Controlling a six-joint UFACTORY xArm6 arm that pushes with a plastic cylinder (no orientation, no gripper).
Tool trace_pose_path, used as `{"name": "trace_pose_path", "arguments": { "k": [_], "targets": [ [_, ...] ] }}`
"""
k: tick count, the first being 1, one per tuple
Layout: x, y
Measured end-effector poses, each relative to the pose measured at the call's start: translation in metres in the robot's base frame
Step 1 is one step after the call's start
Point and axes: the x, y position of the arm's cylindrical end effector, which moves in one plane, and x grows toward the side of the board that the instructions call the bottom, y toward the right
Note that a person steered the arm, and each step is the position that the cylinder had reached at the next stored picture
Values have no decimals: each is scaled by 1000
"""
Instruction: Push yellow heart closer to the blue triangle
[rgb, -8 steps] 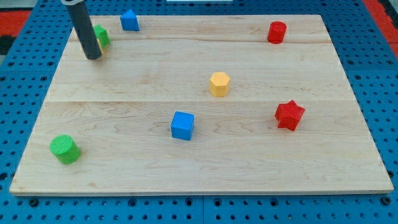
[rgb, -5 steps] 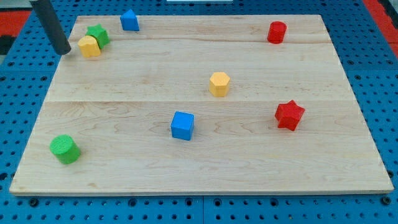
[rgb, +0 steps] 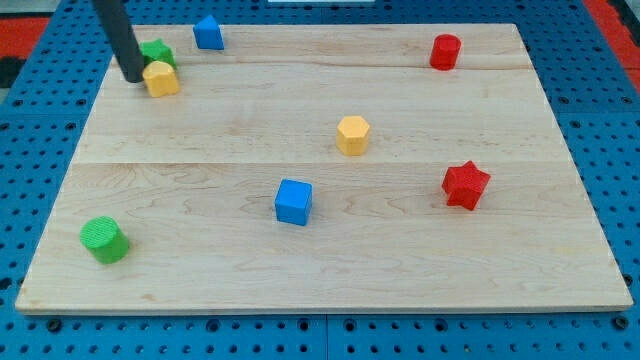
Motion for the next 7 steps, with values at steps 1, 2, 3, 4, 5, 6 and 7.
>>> {"name": "trace_pose_path", "arguments": {
  "k": [1, 2, 3, 4, 5, 6, 7],
  "targets": [
    [3, 18],
    [22, 19],
    [34, 35],
    [43, 37],
    [60, 50],
    [62, 70],
    [35, 67]
  ]
}}
